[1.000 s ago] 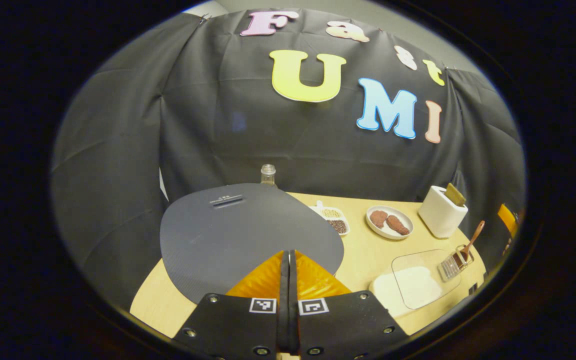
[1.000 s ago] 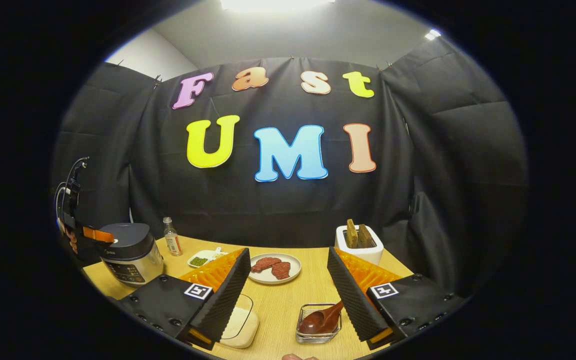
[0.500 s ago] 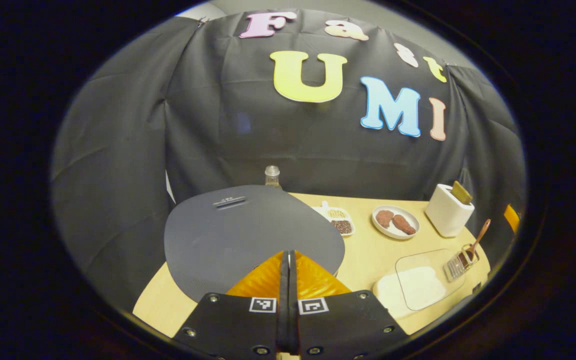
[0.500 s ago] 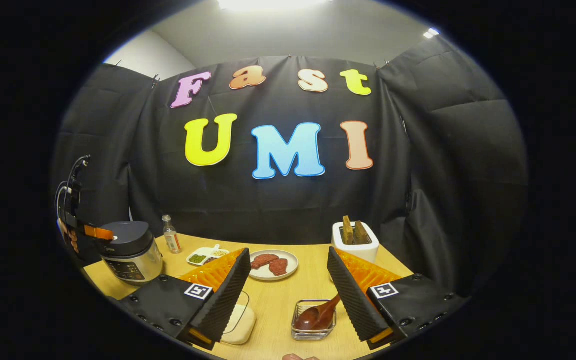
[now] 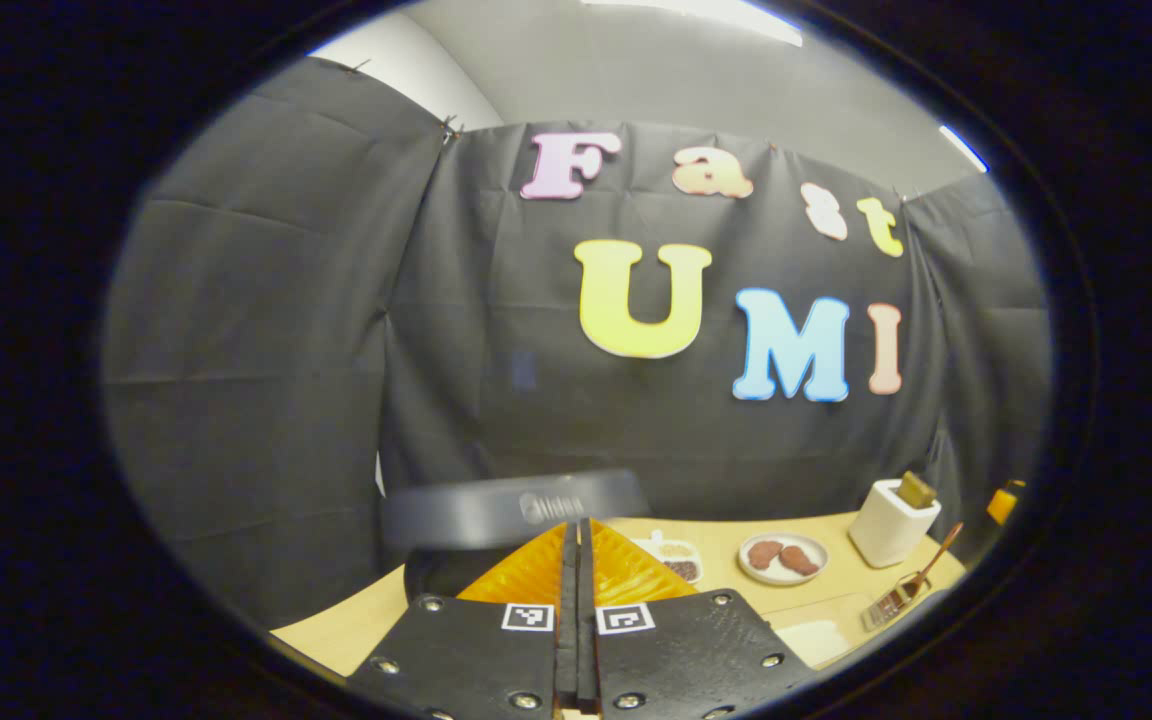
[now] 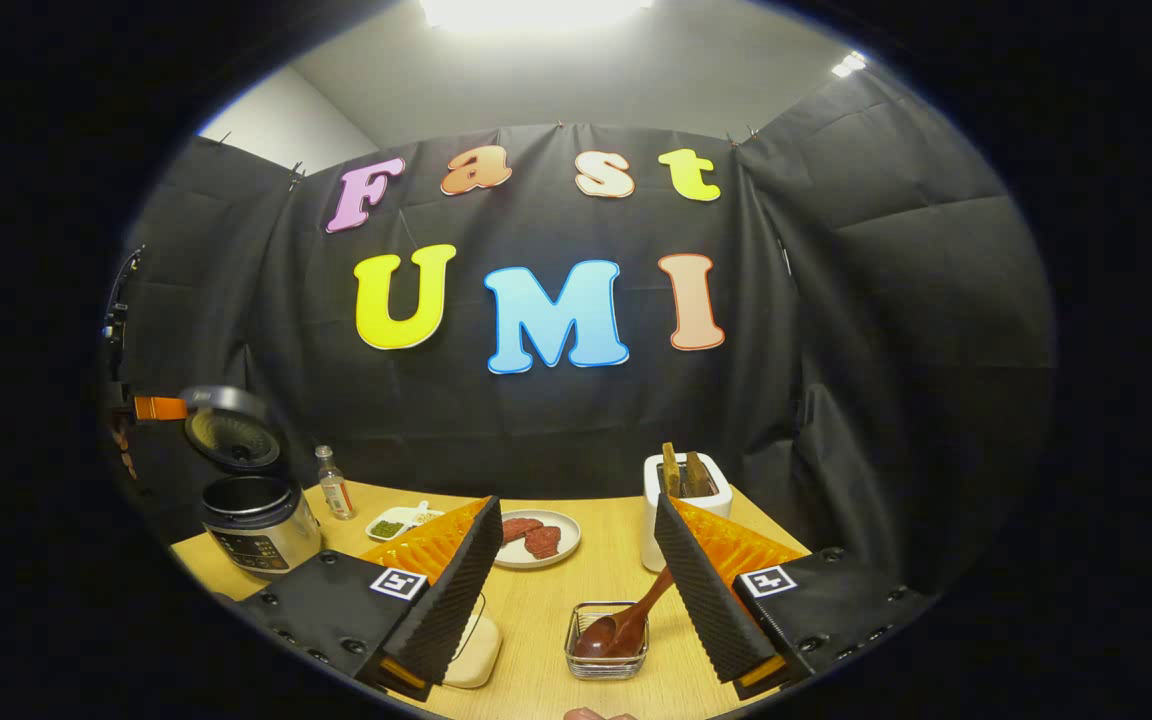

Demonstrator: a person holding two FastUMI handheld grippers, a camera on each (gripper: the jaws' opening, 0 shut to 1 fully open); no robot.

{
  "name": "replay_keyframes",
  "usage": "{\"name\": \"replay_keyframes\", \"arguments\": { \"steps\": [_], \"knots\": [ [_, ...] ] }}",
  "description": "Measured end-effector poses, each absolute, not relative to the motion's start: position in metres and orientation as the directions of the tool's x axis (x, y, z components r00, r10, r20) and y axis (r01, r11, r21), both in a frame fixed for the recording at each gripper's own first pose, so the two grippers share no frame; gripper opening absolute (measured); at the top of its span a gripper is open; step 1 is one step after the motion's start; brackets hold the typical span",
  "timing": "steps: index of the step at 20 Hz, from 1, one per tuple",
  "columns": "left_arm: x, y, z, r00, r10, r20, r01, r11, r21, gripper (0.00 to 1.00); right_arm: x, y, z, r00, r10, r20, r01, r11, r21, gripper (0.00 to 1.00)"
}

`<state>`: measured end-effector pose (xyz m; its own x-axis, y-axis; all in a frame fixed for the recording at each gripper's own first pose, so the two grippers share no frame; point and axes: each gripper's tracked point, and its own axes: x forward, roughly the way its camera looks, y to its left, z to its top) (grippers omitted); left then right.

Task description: Close the left gripper, press the button to open the rice cooker; take a wooden spoon from the chopstick holder with the right hand, scoop a spoonful of rice and pour it into the rice cooker, then put the wooden spoon back into the chopstick holder.

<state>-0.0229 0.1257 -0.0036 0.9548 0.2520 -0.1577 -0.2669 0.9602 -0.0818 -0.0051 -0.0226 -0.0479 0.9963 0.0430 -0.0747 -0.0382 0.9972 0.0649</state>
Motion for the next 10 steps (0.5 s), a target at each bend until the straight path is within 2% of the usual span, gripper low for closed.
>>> {"name": "replay_keyframes", "arguments": {
  "steps": [3,9,10],
  "knots": [
    [-0.035,0.115,0.017,0.966,0.231,-0.113,-0.239,0.969,-0.059,0.01,-0.008,-0.026,-0.046,0.997,0.04,-0.068,-0.035,0.997,0.073,0.98],
    [-0.036,0.086,0.023,0.978,0.198,-0.061,-0.198,0.98,0.013,0.95,-0.006,-0.046,-0.051,0.996,0.0,-0.092,0.006,0.998,0.068,0.98],
    [-0.037,0.082,0.021,0.979,0.195,-0.061,-0.195,0.981,0.021,0.95,-0.004,-0.053,-0.054,0.995,-0.013,-0.101,0.02,0.997,0.071,0.98]
  ]
}}
